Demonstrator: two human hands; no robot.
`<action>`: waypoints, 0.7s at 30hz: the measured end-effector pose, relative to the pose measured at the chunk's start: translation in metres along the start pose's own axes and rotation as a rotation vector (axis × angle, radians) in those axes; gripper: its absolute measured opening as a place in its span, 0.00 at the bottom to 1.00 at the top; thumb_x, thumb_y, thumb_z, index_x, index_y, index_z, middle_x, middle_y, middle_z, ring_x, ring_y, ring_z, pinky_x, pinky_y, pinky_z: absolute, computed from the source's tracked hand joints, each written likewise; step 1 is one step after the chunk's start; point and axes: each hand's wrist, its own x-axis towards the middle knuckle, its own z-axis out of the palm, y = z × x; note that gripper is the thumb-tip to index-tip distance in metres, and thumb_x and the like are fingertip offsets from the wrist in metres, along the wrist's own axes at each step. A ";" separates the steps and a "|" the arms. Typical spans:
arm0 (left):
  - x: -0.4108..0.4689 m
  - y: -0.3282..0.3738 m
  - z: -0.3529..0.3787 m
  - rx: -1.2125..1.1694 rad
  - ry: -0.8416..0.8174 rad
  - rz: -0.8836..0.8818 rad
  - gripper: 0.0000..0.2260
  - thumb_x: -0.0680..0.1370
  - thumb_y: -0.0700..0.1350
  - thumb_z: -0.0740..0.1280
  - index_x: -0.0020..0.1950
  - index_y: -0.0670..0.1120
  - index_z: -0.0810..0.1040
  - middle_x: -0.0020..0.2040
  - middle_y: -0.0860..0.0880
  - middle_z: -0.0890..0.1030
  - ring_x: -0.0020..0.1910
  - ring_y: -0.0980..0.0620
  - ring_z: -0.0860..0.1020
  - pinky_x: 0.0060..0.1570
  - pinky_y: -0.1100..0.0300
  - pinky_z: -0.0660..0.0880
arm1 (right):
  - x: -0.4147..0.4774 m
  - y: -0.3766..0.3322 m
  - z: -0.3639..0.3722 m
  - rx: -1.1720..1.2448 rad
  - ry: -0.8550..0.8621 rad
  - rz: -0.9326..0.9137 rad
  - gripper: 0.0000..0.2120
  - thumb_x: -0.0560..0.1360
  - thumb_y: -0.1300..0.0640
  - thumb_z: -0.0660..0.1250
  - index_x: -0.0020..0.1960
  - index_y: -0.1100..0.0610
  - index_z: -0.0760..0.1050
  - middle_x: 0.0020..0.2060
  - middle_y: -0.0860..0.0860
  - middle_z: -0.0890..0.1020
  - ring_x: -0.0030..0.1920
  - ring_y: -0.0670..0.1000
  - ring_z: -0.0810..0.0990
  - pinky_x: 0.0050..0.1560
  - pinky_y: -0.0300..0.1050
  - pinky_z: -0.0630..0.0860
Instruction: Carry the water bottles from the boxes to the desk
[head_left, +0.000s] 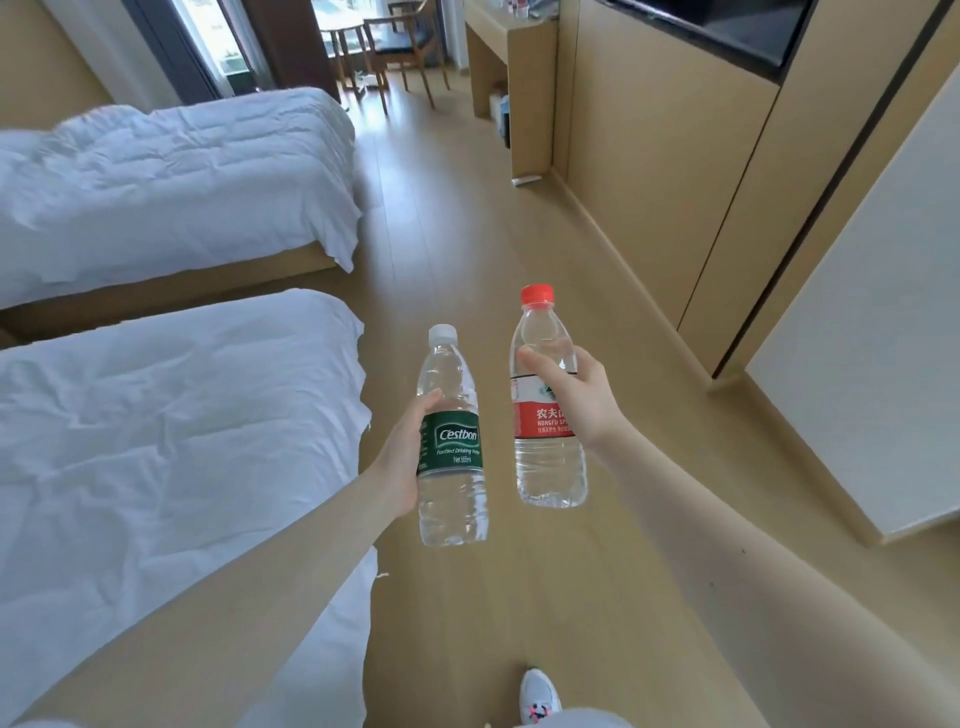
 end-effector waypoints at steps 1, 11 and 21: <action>0.006 0.005 0.000 -0.008 0.003 0.005 0.19 0.76 0.60 0.64 0.54 0.45 0.79 0.42 0.43 0.82 0.39 0.45 0.82 0.43 0.53 0.78 | 0.009 -0.002 0.001 0.003 -0.010 0.002 0.18 0.74 0.49 0.71 0.59 0.56 0.73 0.52 0.58 0.83 0.44 0.54 0.84 0.46 0.47 0.81; 0.082 0.062 -0.003 -0.071 -0.037 0.032 0.19 0.75 0.58 0.65 0.56 0.44 0.77 0.43 0.43 0.82 0.40 0.45 0.81 0.44 0.52 0.78 | 0.098 -0.014 0.016 -0.019 -0.029 0.000 0.19 0.73 0.49 0.72 0.59 0.58 0.73 0.51 0.58 0.82 0.44 0.55 0.84 0.46 0.48 0.81; 0.212 0.184 -0.035 -0.077 -0.106 0.089 0.18 0.76 0.58 0.65 0.54 0.44 0.78 0.43 0.44 0.82 0.40 0.45 0.81 0.47 0.51 0.77 | 0.253 -0.063 0.074 -0.041 0.015 -0.014 0.21 0.73 0.46 0.71 0.59 0.58 0.74 0.53 0.59 0.82 0.43 0.55 0.85 0.43 0.47 0.81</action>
